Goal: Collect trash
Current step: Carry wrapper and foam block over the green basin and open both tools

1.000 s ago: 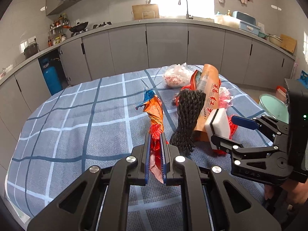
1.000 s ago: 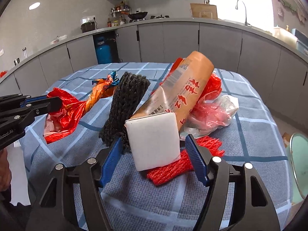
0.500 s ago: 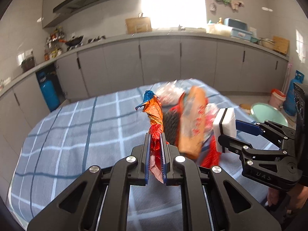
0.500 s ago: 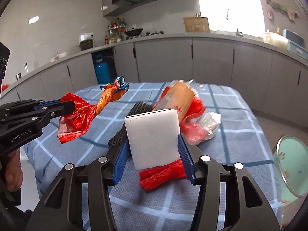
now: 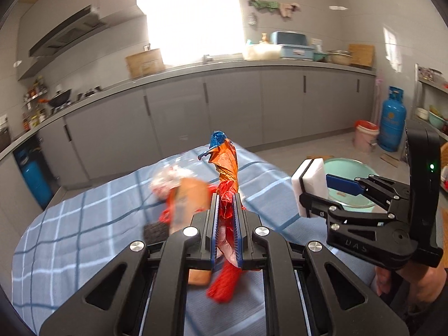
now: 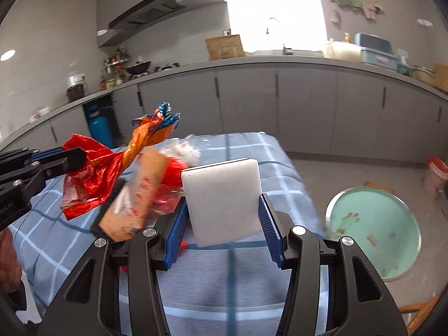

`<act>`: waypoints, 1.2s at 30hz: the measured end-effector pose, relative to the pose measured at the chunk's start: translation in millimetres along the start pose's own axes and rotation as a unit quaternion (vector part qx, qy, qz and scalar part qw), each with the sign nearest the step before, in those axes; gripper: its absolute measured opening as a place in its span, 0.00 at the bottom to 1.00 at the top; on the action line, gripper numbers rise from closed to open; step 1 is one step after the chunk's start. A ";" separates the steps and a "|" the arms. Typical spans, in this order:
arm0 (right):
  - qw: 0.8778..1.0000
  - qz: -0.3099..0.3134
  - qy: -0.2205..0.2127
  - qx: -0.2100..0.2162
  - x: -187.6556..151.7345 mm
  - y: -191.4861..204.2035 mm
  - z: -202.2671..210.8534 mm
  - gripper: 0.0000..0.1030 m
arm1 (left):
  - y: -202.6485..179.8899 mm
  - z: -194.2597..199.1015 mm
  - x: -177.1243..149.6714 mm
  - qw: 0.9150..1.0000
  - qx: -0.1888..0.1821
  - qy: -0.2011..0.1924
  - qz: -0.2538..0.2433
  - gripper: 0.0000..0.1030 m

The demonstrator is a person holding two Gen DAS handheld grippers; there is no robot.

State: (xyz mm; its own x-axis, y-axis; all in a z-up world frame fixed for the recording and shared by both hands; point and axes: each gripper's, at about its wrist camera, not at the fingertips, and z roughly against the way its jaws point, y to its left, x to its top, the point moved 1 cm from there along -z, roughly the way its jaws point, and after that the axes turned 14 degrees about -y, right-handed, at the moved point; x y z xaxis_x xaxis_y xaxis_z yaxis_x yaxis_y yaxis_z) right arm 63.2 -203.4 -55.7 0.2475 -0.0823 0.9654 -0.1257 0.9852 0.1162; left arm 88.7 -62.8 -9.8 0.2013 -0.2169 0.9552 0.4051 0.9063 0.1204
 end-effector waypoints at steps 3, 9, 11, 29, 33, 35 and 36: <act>0.999 -0.006 -0.003 -0.031 -0.3 -27.1 3.5 0.49 | -16.5 -13.3 4.1 1.000 -0.019 0.000 -0.006 0.10; 0.996 -0.013 -0.008 -0.090 0.9 -72.7 14.5 0.49 | -52.4 -42.4 11.1 0.998 -0.059 0.000 -0.011 0.10; 0.993 -0.014 -0.007 -0.115 0.5 -90.0 16.7 0.50 | -63.7 -53.3 13.0 0.997 -0.073 0.003 -0.009 0.10; 0.975 -0.055 0.024 -0.214 -24.6 -198.9 13.7 0.50 | -168.9 -141.0 18.8 0.987 -0.156 0.021 -0.028 0.10; 0.972 -0.065 0.029 -0.222 -31.0 -217.3 12.0 0.50 | -182.9 -160.6 16.8 0.984 -0.172 0.033 -0.028 0.10; 0.972 -0.072 0.030 -0.222 -34.2 -224.4 10.6 0.51 | -188.5 -169.3 15.3 0.983 -0.180 0.038 -0.023 0.11; 0.972 -0.073 0.030 -0.222 -34.7 -226.4 9.9 0.54 | -192.4 -173.9 14.3 0.983 -0.179 0.039 -0.026 0.12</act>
State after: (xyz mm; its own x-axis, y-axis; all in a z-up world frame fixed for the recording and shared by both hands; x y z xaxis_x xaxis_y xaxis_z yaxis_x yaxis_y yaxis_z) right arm 73.6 -425.1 -113.2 0.2887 -0.2300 0.9294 0.3390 0.9324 0.1254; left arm 168.8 -303.3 -66.3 0.2348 -0.2993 0.9248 0.7015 0.7108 0.0519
